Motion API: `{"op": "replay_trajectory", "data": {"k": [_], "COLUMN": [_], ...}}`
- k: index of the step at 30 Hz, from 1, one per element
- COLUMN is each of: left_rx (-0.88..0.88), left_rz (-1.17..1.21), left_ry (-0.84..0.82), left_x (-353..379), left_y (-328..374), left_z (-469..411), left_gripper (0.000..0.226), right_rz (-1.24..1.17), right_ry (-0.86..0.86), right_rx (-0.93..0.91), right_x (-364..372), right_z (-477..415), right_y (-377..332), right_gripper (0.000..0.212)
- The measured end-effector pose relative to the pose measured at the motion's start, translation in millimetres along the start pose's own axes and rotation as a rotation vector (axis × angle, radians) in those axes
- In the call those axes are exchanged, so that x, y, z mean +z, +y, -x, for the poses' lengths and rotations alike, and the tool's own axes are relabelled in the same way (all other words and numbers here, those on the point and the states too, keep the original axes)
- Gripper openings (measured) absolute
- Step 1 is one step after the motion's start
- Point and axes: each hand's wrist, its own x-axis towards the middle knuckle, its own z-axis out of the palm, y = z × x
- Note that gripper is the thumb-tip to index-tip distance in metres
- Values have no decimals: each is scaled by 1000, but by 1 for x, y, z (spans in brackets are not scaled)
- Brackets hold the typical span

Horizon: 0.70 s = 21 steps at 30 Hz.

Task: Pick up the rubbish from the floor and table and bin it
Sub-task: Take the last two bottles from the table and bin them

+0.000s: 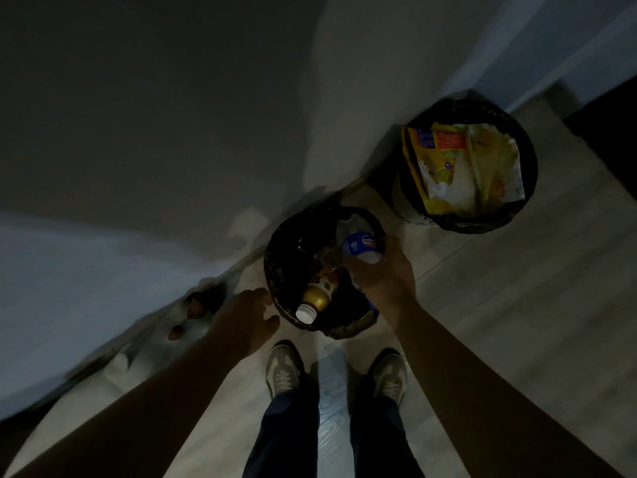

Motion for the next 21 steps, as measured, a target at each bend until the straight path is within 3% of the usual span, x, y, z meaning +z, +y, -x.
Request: {"op": "replay_trajectory", "data": {"k": [3,6,8,12,18,21], "left_rx": [-41,-55,-43,-21,0,-9], "left_rz": [-1,-5,-10,-5,69,65], "left_ry": [-8,4,21,32,-13,-52], "left_x": [-1,-3,-4,-3,10,23], "left_y": [-7,-10,-12,-11,6,13], "left_z": [0,0,0,-6,-20,-26], "left_gripper": [35,35,34,35,33,35], "right_rz": [100,76,40,137,463,446], "right_ry": [-189,-346,-312,-28,-251,-335], "right_rx": [27,73,103,188,324,355], "right_x": [5,12,11,-3,-6,2], "right_z": [7,9,6,-4,-12,-16], "right_y": [2,7,8,24,57,75], "right_gripper": [71,62,54,52,58,63]}}
